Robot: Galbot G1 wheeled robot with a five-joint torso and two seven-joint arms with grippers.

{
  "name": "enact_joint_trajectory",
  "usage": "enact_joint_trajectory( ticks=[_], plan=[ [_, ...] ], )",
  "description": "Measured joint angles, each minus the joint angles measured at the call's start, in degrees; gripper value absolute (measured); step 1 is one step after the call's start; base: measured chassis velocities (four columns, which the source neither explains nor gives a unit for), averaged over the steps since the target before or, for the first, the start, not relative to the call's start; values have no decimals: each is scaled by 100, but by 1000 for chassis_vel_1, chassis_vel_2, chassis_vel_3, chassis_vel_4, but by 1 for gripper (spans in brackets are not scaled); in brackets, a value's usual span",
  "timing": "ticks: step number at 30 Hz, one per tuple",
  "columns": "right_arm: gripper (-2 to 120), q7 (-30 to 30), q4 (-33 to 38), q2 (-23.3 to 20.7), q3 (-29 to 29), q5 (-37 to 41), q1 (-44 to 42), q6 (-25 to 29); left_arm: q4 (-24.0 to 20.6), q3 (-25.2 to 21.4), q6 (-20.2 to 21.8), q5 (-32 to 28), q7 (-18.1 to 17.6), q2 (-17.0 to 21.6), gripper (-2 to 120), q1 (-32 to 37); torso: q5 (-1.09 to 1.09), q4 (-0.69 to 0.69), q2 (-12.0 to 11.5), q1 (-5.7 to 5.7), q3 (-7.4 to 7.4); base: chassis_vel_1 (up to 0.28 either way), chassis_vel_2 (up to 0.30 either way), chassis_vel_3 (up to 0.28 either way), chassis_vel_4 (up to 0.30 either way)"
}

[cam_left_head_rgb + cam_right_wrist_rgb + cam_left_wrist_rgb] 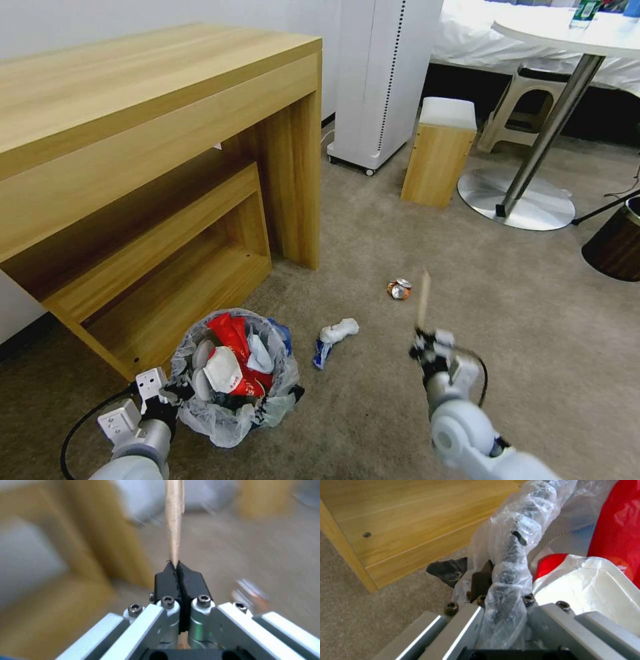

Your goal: Pick up the trash bin and place the garbage on the floor into it.

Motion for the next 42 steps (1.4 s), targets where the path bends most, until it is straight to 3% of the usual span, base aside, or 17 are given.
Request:
enact_joint_trajectory(
  ticks=[2, 5, 7, 8, 10, 13, 15, 17, 28, 42],
  plan=[
    [0, -114, 190, -166, -302, 8, 295, 103, -42, 4, 11, 6, -2, -18, 0, 14, -2, 1, 0, 0, 0, 0, 0, 0, 0],
    [0, -671, 471, -613, -1336, 131, 1382, 373, -154, 7, 44, 32, -16, -55, 0, 43, -1, 0, 0, 0, 1, 0, 0, 0, 0],
    [0, -777, 477, -666, -1572, 150, 1608, 429, -177, 7, 50, 35, -17, -64, 0, 49, -1, 0, 0, 0, 1, 0, 0, 0, 0],
    [0, -1006, 448, -734, -2123, 161, 2142, 567, -229, 8, 61, 48, -18, -85, 0, 70, 1, -1, 0, 0, 1, 0, 0, 0, 0],
    [0, -1134, 396, -740, -2443, 159, 2439, 654, -259, 9, 65, 58, -17, -99, 0, 82, 0, 1, 0, 0, 1, 0, 0, 0, 0],
    [0, -1349, 81, -545, -3670, 107, 3297, 836, -361, 7, 94, 99, -23, -145, 0, 118, 1, 1, 0, 0, 1, 0, 0, 0, 0],
    [0, -1365, 2, -469, -3890, 75, 3448, 853, -380, 8, 97, 105, -22, -158, 0, 120, -1, 1, 0, 0, 1, 0, 0, 0, 0],
    [0, -1370, -243, -226, -4525, -26, 3818, 864, -415, 5, 103, 114, -22, -183, 0, 123, 1, 0, 0, 0, 1, 0, 0, 0, 0],
    [0, -1329, -1008, 478, -5421, -154, 4423, 924, -434, -70, 94, 88, -23, -205, 0, 131, 0, 1, 0, 0, 1, 0, 0, 0, 0],
    [0, -1309, -1712, 966, -5773, -476, 4281, 996, -433, -132, 92, -85, -62, -92, 0, 74, 0, 0, 0, 0, 0, 0, 0, 0, 0]
  ],
)
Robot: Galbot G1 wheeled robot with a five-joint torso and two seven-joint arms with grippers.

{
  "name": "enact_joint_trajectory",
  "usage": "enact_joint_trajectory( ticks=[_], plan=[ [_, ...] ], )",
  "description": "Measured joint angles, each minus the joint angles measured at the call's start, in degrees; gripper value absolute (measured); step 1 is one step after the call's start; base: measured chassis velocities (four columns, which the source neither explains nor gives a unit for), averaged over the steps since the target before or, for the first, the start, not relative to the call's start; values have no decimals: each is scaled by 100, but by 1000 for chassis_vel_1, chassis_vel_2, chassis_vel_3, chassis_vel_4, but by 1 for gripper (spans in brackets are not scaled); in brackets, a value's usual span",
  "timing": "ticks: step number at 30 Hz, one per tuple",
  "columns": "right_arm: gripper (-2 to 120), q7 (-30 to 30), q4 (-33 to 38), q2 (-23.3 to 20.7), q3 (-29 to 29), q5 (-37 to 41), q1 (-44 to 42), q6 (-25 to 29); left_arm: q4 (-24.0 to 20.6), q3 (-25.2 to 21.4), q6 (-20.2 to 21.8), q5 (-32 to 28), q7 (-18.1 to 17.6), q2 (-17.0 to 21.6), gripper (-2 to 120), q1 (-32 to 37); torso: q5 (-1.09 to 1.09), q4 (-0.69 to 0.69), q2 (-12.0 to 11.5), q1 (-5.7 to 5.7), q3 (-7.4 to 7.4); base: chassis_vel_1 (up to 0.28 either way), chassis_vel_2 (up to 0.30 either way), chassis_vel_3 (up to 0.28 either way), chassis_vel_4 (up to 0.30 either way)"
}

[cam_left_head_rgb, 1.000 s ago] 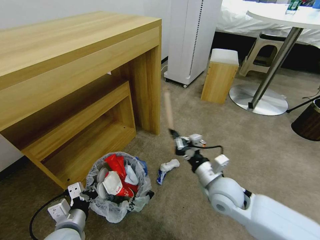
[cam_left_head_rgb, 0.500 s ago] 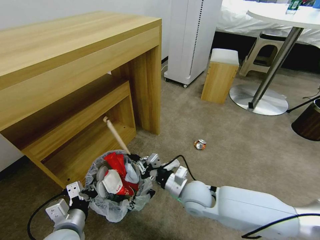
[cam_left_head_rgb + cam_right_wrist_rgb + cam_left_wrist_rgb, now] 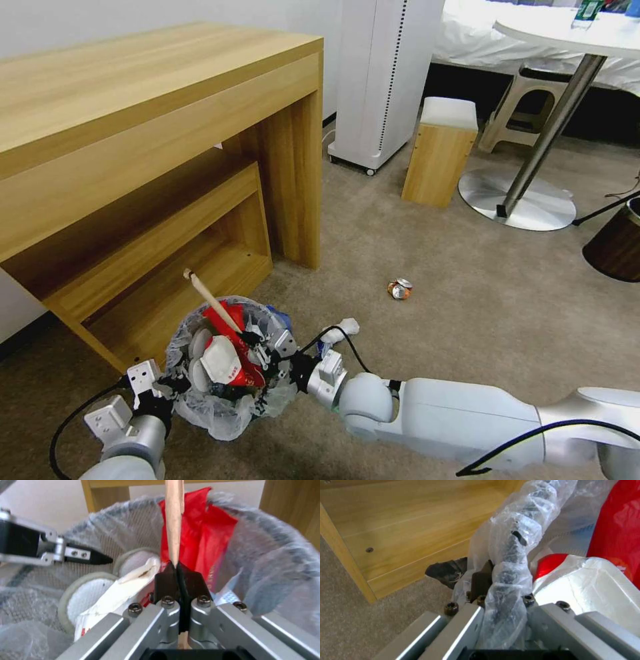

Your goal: Pick up the trash bin and place the garbage on the floor into it.

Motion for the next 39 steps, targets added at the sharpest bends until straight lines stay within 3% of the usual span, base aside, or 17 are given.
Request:
enact_joint_trajectory(
  ticks=[18, 24, 31, 36, 39],
  plan=[
    [2, 132, -178, 29, -70, -189, -39, -82, -25, -20, 11, -68, -18, 67, 0, 0, 1, 0, 0, 0, 0, 0, 0, 0, 0],
    [21, 119, -147, 2, -49, -168, -61, -89, -13, -15, 10, -64, -19, 60, 0, 2, 1, 0, 0, 0, 0, 0, 0, 0, 0],
    [53, 101, -51, -34, 37, -124, -34, -89, 35, 13, 10, -43, -13, 39, 0, -30, 1, 0, 0, 0, 0, 0, 0, 0, 0],
    [65, 112, 55, -94, 114, -74, -61, -94, 69, 17, 10, -27, -13, 34, 0, -37, 1, 1, 0, 0, 0, 0, 0, 0, 0],
    [82, 117, 258, -173, 216, 24, -101, -130, 88, 17, 9, -27, -9, 38, 0, -52, 1, 0, 0, 0, 0, 0, 0, 0, 0]
  ],
)
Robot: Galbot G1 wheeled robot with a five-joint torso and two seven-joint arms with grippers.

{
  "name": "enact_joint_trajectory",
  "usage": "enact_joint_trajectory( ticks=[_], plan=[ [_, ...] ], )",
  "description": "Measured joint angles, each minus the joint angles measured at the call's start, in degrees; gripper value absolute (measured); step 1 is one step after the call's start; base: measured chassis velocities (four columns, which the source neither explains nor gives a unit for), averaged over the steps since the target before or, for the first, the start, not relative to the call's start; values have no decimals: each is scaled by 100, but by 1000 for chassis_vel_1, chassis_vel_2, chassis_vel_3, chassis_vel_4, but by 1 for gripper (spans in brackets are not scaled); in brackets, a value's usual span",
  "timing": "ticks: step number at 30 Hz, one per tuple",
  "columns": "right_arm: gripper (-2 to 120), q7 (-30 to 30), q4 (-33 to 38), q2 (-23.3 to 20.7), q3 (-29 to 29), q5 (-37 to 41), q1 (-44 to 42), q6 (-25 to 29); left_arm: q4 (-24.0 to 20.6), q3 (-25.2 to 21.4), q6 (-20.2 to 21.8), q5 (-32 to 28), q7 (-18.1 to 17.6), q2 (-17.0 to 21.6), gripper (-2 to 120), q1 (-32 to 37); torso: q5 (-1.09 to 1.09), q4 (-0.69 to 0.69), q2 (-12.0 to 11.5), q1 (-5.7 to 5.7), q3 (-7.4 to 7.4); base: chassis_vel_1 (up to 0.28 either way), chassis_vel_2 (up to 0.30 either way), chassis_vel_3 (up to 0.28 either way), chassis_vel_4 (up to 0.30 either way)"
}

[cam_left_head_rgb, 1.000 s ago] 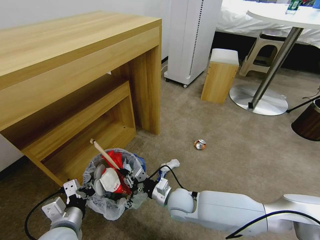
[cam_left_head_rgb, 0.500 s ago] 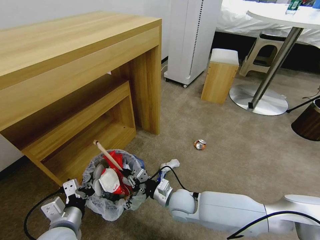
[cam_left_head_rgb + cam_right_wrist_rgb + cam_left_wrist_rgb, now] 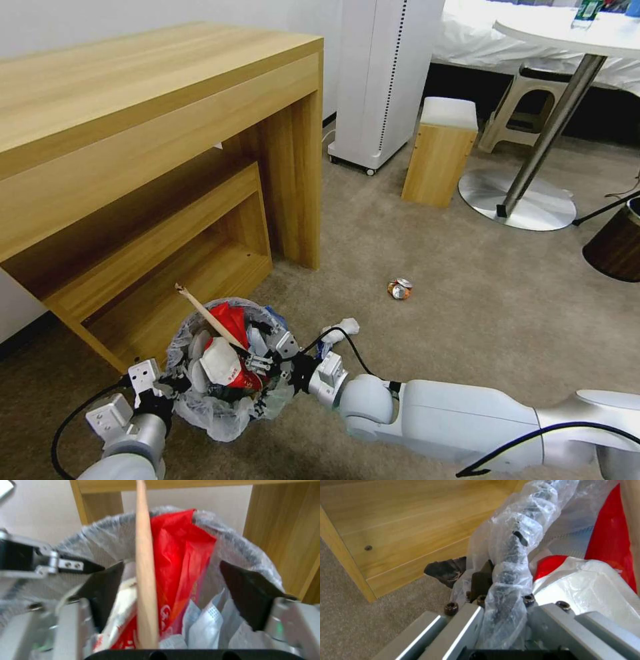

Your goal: Pick up the trash bin and place the garbage on the floor into it.

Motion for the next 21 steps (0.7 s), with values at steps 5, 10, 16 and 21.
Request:
enact_joint_trajectory(
  ticks=[5, 10, 16, 21],
  plan=[
    [96, 2, 56, -43, 23, 2, -30, -5, 2, -1, 0, 2, 0, 0, 0, -4, 0, 0, 0, 0, 0, 0, 0, 0, 0],
    [97, 66, 221, -57, 213, 73, -151, -24, 8, 1, -3, 10, 2, -14, 0, 3, 0, 0, 0, 0, 0, 0, 0, 0, 0],
    [98, 613, 557, -58, 1585, 922, -590, -404, 26, -11, -23, 22, 13, -8, 0, 16, 1, 1, 0, 0, 0, 0, 0, 0, 0],
    [100, 1514, 715, -220, 2891, 1810, -1007, -1030, 42, -8, -24, 20, 16, 6, 0, -7, 0, 0, 0, 0, 0, 0, 0, 0, 0]
  ],
)
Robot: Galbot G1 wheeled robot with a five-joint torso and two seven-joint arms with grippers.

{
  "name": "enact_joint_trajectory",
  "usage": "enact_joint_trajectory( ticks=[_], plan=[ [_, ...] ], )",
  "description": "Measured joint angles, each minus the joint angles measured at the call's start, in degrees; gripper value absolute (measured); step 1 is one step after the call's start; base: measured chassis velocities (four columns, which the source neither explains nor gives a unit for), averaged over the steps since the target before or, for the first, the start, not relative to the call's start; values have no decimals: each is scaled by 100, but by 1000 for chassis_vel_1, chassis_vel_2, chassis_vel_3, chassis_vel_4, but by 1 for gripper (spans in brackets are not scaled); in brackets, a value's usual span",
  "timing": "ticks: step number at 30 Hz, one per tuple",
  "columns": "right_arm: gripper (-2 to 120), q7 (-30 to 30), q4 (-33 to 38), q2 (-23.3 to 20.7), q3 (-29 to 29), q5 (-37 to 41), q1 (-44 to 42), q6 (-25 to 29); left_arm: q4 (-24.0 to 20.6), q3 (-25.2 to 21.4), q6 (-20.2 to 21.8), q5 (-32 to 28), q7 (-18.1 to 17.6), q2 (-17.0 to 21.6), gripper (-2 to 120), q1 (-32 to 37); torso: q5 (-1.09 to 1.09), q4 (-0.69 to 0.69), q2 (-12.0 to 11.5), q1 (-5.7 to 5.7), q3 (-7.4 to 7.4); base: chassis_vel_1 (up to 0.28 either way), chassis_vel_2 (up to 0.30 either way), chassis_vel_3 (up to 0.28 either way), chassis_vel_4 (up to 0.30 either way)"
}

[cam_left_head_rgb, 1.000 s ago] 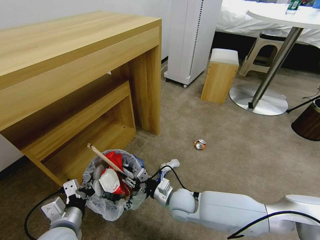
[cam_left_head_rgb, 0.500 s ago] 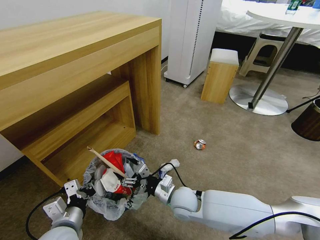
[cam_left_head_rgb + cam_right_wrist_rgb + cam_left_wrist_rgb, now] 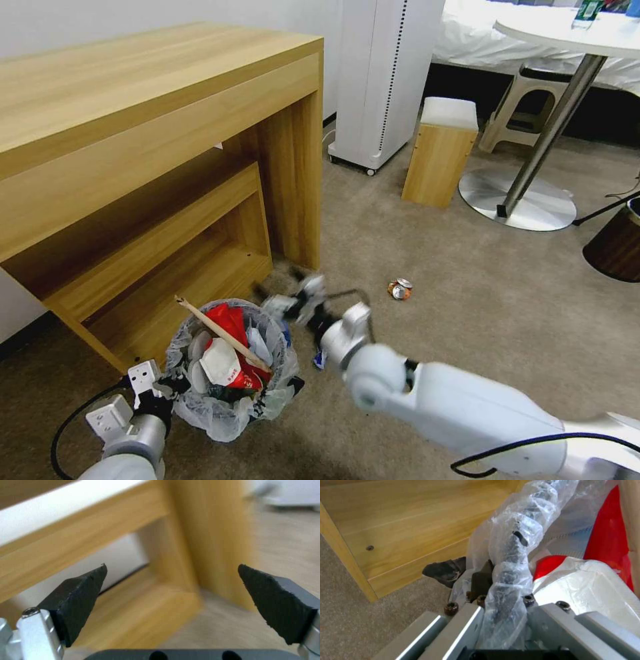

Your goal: Pick up the trash bin and place the garbage on the floor into it.

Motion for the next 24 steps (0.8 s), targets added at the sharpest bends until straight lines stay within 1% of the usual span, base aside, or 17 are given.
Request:
enact_joint_trajectory(
  ticks=[1, 4, 5, 6, 8, 9, 10, 11, 12, 13, 16, 17, 20, 22, 24],
  plan=[
    [100, 0, 0, 0, 0, 0, 0, 0, 0, 0, 0, 0, 0, 0, 0, 0, 0, 0, 0, 0, 0, 0, 0, 0, 0],
    [100, 904, -92, -29, 546, 565, -311, -565, 15, 27, 0, 1, 1, -14, 0, -27, 1, 0, 0, 0, 0, 0, 0, 0, 0],
    [100, 904, -92, -29, 546, 565, -311, -565, 15, 27, 0, 1, 1, -14, 0, -27, 1, 0, 0, 0, 0, 0, 0, 0, 0],
    [100, 1143, -157, 2, 676, 676, -408, -675, 18, 32, 0, 2, 1, -22, 0, -28, 0, -1, 0, 0, 0, 0, 0, 0, 0],
    [100, 1603, -324, 130, 941, 1010, -619, -940, 27, 38, -1, 22, 6, -27, 0, -22, 1, -1, 0, 0, 0, 0, 0, 0, 0],
    [100, 1603, -324, 130, 941, 1010, -619, -940, 27, 38, -1, 22, 6, -27, 0, -22, 1, -1, 0, 0, 0, 0, 0, 0, 0],
    [100, 1729, -399, 201, 1028, 1111, -672, -1014, 29, 38, -2, 28, 7, -30, 0, -14, 0, -2, 0, 0, 0, 0, 0, 0, 0],
    [100, 1949, -656, 393, 1164, 1240, -758, -1120, 30, 34, -5, 38, 11, -37, 0, 8, 0, -1, 0, 0, 0, 0, 0, 0, 0],
    [100, 2031, -871, 521, 1206, 1243, -784, -1160, 29, 30, -12, 48, 13, -41, 0, 26, 0, 0, 0, 0, 0, 0, 0, 0, 0],
    [100, 2031, -871, 521, 1206, 1243, -784, -1160, 29, 30, -12, 48, 13, -41, 0, 26, 0, 0, 0, 0, 0, 0, 0, 0, 0],
    [99, 2089, -1583, 925, 1243, 1220, -767, -1305, 18, 23, -18, 77, 15, -72, 0, 70, 0, 0, 0, 0, 0, 0, 0, 0, 0],
    [99, 2089, -1583, 925, 1243, 1220, -767, -1305, 18, 23, -18, 77, 15, -72, 0, 70, 0, 0, 0, 0, 0, 0, 0, 0, 0],
    [99, 2073, -2208, 1260, 1173, 1176, -658, -1467, 14, 17, -27, 103, 21, -105, 0, 88, -1, 1, 0, 0, 0, 0, 0, 0, 0],
    [98, 2063, -2323, 1316, 1148, 1164, -633, -1495, 16, 17, -30, 111, 23, -112, 0, 89, -1, 1, 0, 0, 0, 0, 0, 0, 0],
    [97, 2017, -2709, 1548, 1084, 1126, -522, -1565, 32, 21, -37, 129, 30, -139, 0, 84, 0, 1, 0, 0, 0, 0, 0, 0, 0]
  ],
)
